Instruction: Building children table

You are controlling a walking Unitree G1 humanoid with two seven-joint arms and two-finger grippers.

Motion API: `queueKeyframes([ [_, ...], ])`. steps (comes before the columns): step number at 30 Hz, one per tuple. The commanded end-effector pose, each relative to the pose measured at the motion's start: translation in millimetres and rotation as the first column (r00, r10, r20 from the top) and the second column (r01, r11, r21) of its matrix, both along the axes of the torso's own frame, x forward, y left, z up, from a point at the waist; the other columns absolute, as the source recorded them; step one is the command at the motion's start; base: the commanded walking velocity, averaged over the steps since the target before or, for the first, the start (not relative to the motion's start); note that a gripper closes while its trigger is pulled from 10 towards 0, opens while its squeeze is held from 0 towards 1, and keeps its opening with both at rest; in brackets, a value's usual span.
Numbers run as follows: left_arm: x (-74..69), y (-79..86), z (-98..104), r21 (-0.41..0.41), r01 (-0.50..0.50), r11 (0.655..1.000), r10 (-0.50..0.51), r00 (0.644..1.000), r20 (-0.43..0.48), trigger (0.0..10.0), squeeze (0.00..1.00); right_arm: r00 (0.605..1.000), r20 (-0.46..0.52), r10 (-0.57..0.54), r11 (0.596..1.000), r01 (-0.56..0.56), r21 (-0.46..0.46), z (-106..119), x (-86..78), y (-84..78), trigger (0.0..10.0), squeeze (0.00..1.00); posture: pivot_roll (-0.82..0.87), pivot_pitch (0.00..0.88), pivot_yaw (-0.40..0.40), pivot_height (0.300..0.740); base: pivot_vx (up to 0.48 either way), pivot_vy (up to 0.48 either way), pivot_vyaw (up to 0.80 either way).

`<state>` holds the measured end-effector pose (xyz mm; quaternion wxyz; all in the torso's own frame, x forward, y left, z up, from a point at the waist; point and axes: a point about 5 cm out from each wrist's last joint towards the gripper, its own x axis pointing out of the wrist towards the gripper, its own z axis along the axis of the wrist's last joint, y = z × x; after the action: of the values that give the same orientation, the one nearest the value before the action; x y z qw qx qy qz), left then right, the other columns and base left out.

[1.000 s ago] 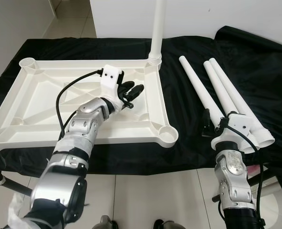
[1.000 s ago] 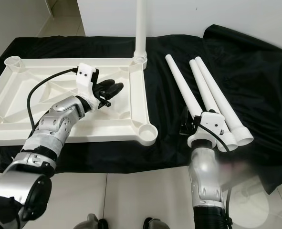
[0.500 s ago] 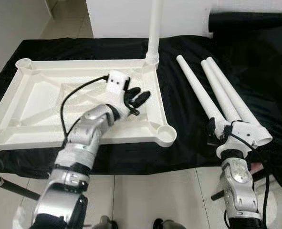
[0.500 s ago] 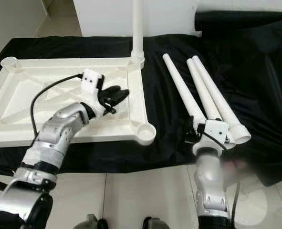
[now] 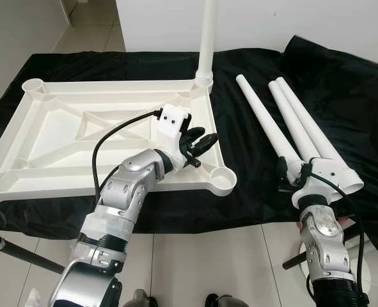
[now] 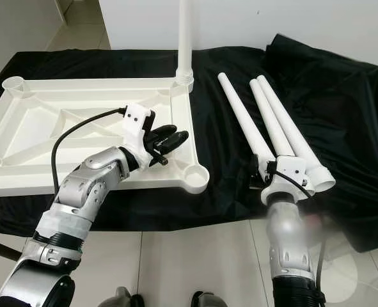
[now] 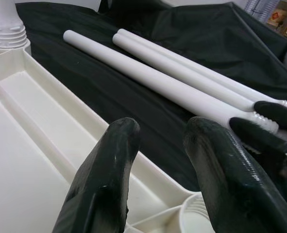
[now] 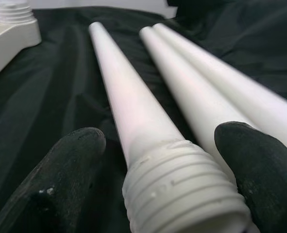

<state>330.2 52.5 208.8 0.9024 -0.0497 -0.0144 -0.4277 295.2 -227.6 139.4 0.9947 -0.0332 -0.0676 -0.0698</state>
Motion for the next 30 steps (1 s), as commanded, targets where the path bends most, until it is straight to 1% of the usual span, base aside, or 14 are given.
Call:
queueKeyframes([
  [1, -0.9, 1.5, -1, 0.010, -0.026, 1.000, 0.027, 1.000, -0.012, 10.0, 0.00, 0.999, -0.042, 0.012, 1.000, -0.011, 0.027, -9, 0.3, -3.7, 10.0, 0.00, -0.06, 0.088, 0.022, 0.740, 0.000, 0.000, 0.00],
  [6, -3.4, 2.3, 1, 0.008, -0.032, 0.999, 0.032, 0.999, -0.013, 10.0, 0.00, 0.996, -0.066, 0.058, 0.997, -0.054, 0.054, -14, 4.8, -1.8, 10.0, 0.00, -0.06, 0.086, 0.026, 0.740, 0.000, 0.000, 0.00],
  [7, -5.3, 2.0, 1, 0.010, -0.029, 1.000, 0.029, 0.999, -0.013, 10.0, 0.00, 0.992, -0.079, 0.100, 0.992, -0.093, 0.080, -17, 7.8, 1.0, 10.0, 0.00, -0.06, 0.087, 0.027, 0.740, 0.000, 0.000, 0.00],
  [17, -6.6, 2.9, 3, 0.011, -0.035, 0.999, 0.035, 0.999, -0.017, 10.0, 0.00, 0.988, -0.063, 0.142, 0.987, -0.136, 0.085, -19, 15.6, 6.9, 10.0, 0.00, -0.05, 0.093, 0.029, 0.740, 0.000, 0.000, 0.00],
  [18, -7.5, 2.8, 3, 0.013, -0.037, 0.999, 0.038, 0.999, -0.018, 10.0, 0.00, 0.988, -0.059, 0.145, 0.987, -0.140, 0.079, -19, 19.2, 8.8, 10.0, 0.00, -0.05, 0.098, 0.028, 0.740, 0.000, 0.000, 0.00],
  [20, -7.9, 2.8, 3, 0.014, -0.038, 0.999, 0.038, 0.999, -0.019, 10.0, 0.00, 0.987, -0.059, 0.147, 0.987, -0.142, 0.077, -20, 20.6, 9.5, 10.0, 0.00, -0.05, 0.098, 0.028, 0.740, 0.000, 0.000, 0.00],
  [23, -8.5, 2.6, 3, 0.016, -0.037, 0.999, 0.038, 0.999, -0.020, 10.0, 0.00, 0.984, -0.070, 0.165, 0.983, -0.158, 0.096, -22, 22.3, 11.4, 10.0, 0.00, -0.04, 0.102, 0.026, 0.740, 0.000, 0.000, 0.00],
  [24, -8.8, 2.6, 4, 0.019, -0.040, 0.999, 0.041, 0.999, -0.015, 10.0, 0.00, 0.982, -0.073, 0.173, 0.981, -0.165, 0.101, -23, 22.6, 11.7, 6.7, 0.00, -0.04, 0.109, 0.022, 0.740, 0.000, 0.000, 0.00],
  [25, -9.1, 2.9, 4, 0.018, -0.042, 0.999, 0.042, 0.999, -0.013, 10.0, 0.00, 0.981, -0.076, 0.180, 0.980, -0.172, 0.101, -24, 22.3, 12.3, 1.5, 0.00, -0.04, 0.111, 0.020, 0.740, 0.000, 0.000, 0.00],
  [26, -9.5, 3.4, 5, 0.017, -0.044, 0.999, 0.044, 0.999, -0.013, 10.0, 0.00, 0.980, -0.079, 0.184, 0.979, -0.175, 0.104, -26, 21.9, 12.6, 0.0, 0.00, -0.03, 0.115, 0.019, 0.740, 0.000, 0.000, 0.00],
  [28, -10.2, 4.7, 6, 0.010, -0.050, 0.999, 0.050, 0.999, 0.007, 10.0, 0.00, 0.977, -0.086, 0.197, 0.974, -0.185, 0.127, -29, 20.9, 14.3, 0.0, 0.00, -0.03, 0.115, 0.019, 0.740, 0.000, 0.000, 0.00],
  [30, -10.9, 4.8, 5, 0.016, -0.042, 0.999, 0.042, 0.999, 0.005, 10.0, 0.00, 0.975, -0.098, 0.200, 0.974, -0.186, 0.130, -31, 20.2, 15.2, 0.0, 0.00, -0.03, 0.115, 0.017, 0.740, 0.000, 0.000, 0.00],
])
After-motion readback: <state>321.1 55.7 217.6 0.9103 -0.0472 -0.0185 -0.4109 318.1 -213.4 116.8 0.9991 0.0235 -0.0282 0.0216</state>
